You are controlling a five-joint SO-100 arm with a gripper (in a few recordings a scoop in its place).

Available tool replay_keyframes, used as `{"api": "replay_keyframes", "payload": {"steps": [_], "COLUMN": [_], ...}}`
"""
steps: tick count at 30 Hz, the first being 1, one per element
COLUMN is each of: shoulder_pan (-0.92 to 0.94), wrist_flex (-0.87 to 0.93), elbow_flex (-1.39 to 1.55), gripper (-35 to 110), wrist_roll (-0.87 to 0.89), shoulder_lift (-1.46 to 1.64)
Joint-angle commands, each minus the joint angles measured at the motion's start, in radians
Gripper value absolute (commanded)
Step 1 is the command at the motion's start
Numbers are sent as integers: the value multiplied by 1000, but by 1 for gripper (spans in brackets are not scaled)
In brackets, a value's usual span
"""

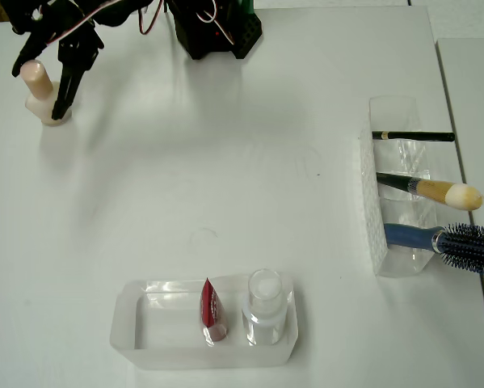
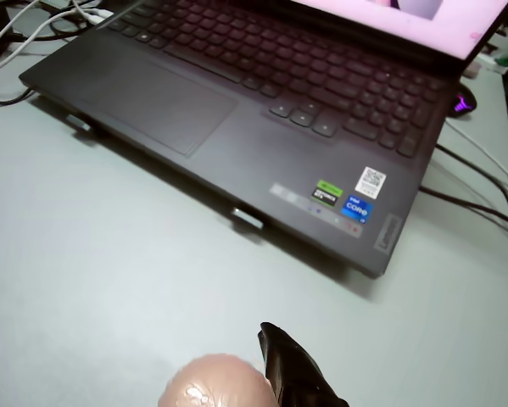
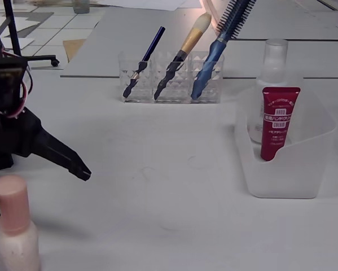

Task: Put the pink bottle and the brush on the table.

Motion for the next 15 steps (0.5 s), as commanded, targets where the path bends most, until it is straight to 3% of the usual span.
{"api": "replay_keyframes", "payload": {"steps": [1,15], "shoulder_pan": [0,-32], "wrist_flex": [107,592], "elbow_flex": [-109,-451], "gripper": [53,52], "wrist_roll": [-20,-20], "shoulder_lift": [51,97]}}
